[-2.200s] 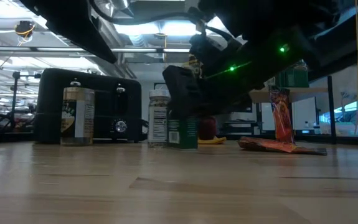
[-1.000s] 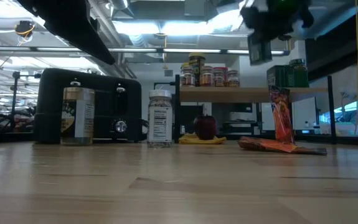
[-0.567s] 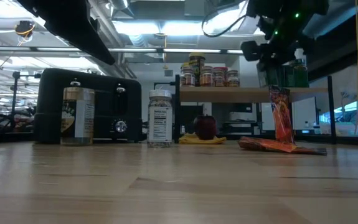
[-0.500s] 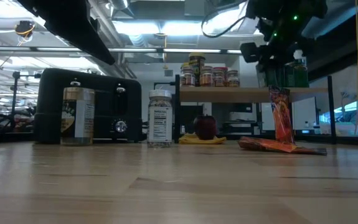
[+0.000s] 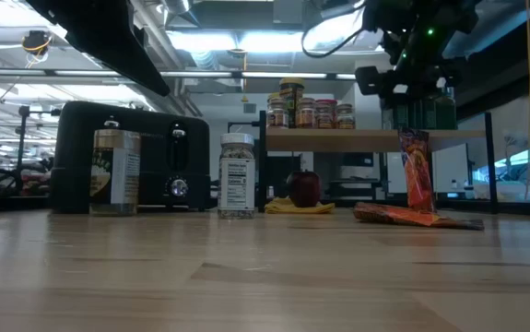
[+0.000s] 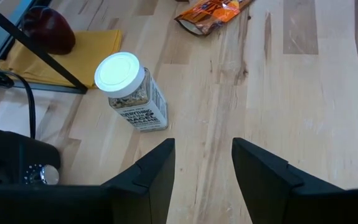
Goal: Shelf spices
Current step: Put the green seasoning can on the shelf
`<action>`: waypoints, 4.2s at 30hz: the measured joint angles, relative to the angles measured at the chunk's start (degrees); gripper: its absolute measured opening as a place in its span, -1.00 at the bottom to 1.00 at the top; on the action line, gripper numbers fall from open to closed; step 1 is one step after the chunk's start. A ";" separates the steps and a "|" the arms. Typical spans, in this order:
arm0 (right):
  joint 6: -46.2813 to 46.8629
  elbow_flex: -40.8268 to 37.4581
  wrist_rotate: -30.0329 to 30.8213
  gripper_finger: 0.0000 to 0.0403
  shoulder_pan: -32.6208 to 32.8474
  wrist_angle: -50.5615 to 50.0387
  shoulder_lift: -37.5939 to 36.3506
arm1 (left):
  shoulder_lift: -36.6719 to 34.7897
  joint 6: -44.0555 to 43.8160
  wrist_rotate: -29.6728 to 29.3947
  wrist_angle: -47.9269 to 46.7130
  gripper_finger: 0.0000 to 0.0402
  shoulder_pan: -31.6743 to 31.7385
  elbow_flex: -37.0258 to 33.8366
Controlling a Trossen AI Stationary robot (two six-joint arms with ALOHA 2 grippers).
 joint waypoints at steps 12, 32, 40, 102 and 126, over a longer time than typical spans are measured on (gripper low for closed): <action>-9.46 6.24 0.07 0.32 0.97 -0.54 -0.57 | 0.00 -0.02 0.01 -0.01 -0.24 0.00 0.01; -0.62 7.93 -9.81 0.32 13.58 -11.69 2.06 | 0.00 -0.57 0.03 0.00 -0.24 0.00 0.01; 3.30 4.35 -9.41 0.32 9.57 -13.74 2.47 | 0.00 -0.41 0.02 0.02 -0.24 0.00 0.01; -11.38 3.37 -8.33 0.32 -0.31 11.80 7.23 | 0.00 -0.12 0.01 -0.02 -0.24 0.07 0.01; -7.46 3.37 -1.88 0.32 -0.33 8.73 7.23 | 0.00 -0.62 -0.01 0.03 -0.24 0.07 0.01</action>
